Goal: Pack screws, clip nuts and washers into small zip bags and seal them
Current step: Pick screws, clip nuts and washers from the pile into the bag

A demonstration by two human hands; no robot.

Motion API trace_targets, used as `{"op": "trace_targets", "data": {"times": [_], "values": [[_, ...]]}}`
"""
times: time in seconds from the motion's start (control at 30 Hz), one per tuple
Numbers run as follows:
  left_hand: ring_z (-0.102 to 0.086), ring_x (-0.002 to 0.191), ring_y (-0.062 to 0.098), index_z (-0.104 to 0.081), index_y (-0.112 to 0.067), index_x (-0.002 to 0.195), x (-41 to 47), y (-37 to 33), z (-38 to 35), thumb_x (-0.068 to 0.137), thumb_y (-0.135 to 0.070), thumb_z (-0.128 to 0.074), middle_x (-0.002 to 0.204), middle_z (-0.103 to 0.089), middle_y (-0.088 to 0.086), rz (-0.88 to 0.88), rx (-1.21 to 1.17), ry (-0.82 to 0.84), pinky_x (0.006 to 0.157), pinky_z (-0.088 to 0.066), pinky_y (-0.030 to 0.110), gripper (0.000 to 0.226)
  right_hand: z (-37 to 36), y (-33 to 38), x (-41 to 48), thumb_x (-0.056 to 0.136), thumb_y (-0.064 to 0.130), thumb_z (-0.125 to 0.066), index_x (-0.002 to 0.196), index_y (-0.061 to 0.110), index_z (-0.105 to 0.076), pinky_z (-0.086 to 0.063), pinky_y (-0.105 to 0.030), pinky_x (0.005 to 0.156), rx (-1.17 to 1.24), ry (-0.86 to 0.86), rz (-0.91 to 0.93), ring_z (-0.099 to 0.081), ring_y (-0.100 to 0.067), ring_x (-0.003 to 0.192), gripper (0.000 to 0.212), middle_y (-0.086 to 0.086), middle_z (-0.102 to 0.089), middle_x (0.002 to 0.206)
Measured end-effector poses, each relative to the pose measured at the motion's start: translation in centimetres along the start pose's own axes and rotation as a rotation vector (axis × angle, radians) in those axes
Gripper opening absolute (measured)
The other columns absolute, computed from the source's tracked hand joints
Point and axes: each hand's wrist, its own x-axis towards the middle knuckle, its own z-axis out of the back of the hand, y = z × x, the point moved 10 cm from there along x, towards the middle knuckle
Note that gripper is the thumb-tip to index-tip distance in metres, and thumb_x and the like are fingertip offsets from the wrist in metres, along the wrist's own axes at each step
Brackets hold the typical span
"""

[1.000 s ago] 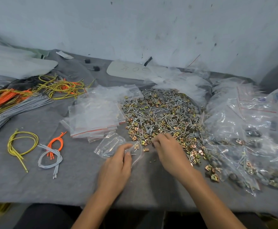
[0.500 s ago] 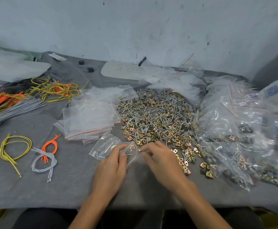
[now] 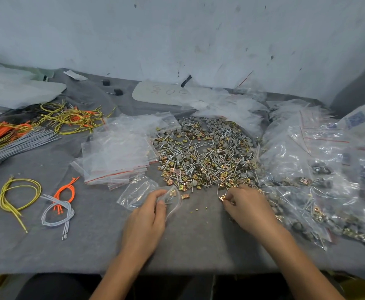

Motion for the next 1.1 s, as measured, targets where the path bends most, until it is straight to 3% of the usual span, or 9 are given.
{"op": "trace_targets", "data": {"times": [0.17,0.37,0.53,0.63,0.8,0.93,1.1], "values": [[-0.065,0.079,0.017,-0.047,-0.049,0.124,-0.1,-0.2,0.1,0.099,-0.047,-0.035,0.081,-0.069,-0.014,0.003,-0.003,0.005,0.072,-0.053,0.045,0.028,0.0,0.9,0.5,0.094,0.049,-0.057,0.095,0.024,-0.066,-0.045,-0.036,0.078,-0.008,-0.001,-0.012,-0.058,-0.023,0.096,0.027,0.003,-0.057,0.098],[-0.065,0.077,0.013,-0.047,-0.049,0.124,-0.1,-0.3,0.2,0.099,-0.044,-0.038,0.081,-0.069,-0.017,0.009,0.008,0.004,0.071,-0.053,0.043,0.027,0.8,1.4,0.4,0.100,0.031,-0.046,0.090,0.016,-0.065,-0.048,-0.038,0.080,-0.024,-0.016,-0.014,-0.058,-0.025,0.094,0.026,0.000,-0.059,0.095],[-0.064,0.076,0.013,-0.046,-0.049,0.124,-0.1,-0.2,0.1,0.100,-0.042,-0.039,0.079,-0.068,-0.014,0.003,0.014,0.003,0.070,-0.053,0.042,0.026,1.7,6.0,-1.9,0.099,0.036,-0.059,0.094,0.027,-0.069,-0.036,-0.027,0.072,0.368,-0.075,0.154,-0.054,-0.008,0.083,0.014,0.011,-0.060,0.092],[-0.066,0.080,0.019,-0.044,-0.050,0.124,-0.1,-0.2,0.1,0.101,-0.040,-0.041,0.083,-0.070,-0.008,-0.004,0.017,-0.001,0.073,-0.053,0.042,0.026,1.4,9.9,-3.1,0.096,0.038,-0.063,0.092,0.030,-0.069,-0.041,-0.021,0.071,0.515,-0.113,0.244,-0.053,-0.001,0.077,0.011,0.017,-0.057,0.086],[-0.066,0.086,0.022,-0.045,-0.049,0.124,-0.2,-0.4,0.3,0.100,-0.038,-0.041,0.088,-0.072,-0.007,-0.010,0.023,-0.005,0.072,-0.051,0.040,0.026,0.4,12.3,-2.7,0.095,0.026,-0.061,0.092,0.024,-0.062,-0.039,-0.026,0.073,0.527,-0.173,0.264,-0.047,-0.006,0.079,0.003,0.013,-0.050,0.089],[-0.067,0.088,0.021,-0.048,-0.048,0.124,-0.2,-0.2,0.2,0.098,-0.042,-0.039,0.091,-0.072,-0.009,0.010,0.016,0.004,0.073,-0.051,0.039,0.028,-0.1,12.6,-2.4,0.090,0.026,-0.061,0.090,0.029,-0.057,-0.042,-0.030,0.074,0.585,-0.159,0.256,-0.048,-0.006,0.078,0.005,0.015,-0.049,0.087],[-0.068,0.095,0.019,-0.052,-0.045,0.122,-0.1,-0.2,0.3,0.101,-0.038,-0.040,0.099,-0.073,-0.014,0.009,-0.009,-0.003,0.079,-0.053,0.043,0.025,-1.0,13.3,-2.4,0.088,0.027,-0.061,0.102,0.031,-0.065,-0.047,-0.034,0.080,0.607,-0.094,0.248,-0.053,-0.005,0.085,0.015,0.016,-0.051,0.091]]}}
